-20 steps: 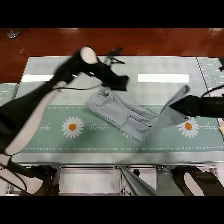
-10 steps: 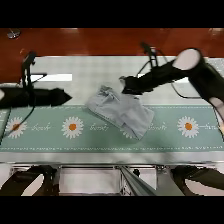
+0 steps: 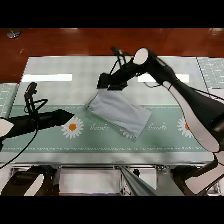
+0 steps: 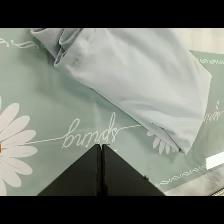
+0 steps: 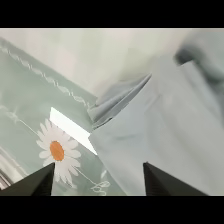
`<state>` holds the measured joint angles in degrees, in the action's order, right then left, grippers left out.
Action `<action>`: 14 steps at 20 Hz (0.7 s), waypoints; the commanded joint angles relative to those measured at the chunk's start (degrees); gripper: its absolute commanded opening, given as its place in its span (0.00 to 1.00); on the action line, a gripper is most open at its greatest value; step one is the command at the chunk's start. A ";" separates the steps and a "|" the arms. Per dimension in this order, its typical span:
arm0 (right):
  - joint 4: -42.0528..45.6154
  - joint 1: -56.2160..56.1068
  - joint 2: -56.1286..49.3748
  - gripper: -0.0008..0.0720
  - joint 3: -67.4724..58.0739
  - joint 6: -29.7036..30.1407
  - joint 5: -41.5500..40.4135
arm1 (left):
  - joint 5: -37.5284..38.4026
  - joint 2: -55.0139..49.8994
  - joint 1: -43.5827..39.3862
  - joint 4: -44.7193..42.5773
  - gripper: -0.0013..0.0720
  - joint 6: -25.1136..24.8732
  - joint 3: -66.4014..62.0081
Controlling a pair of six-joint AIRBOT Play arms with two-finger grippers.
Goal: Fold the shirts.
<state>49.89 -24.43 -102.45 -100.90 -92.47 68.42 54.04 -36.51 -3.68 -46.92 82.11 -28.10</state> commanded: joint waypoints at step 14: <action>-6.99 22.91 63.08 0.87 88.26 -8.57 -22.71 | -3.13 -1.09 0.07 0.26 0.05 -1.95 0.90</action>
<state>54.43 -0.16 -44.71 -29.89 -100.53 53.69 51.33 -36.97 -3.64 -46.65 80.36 -27.22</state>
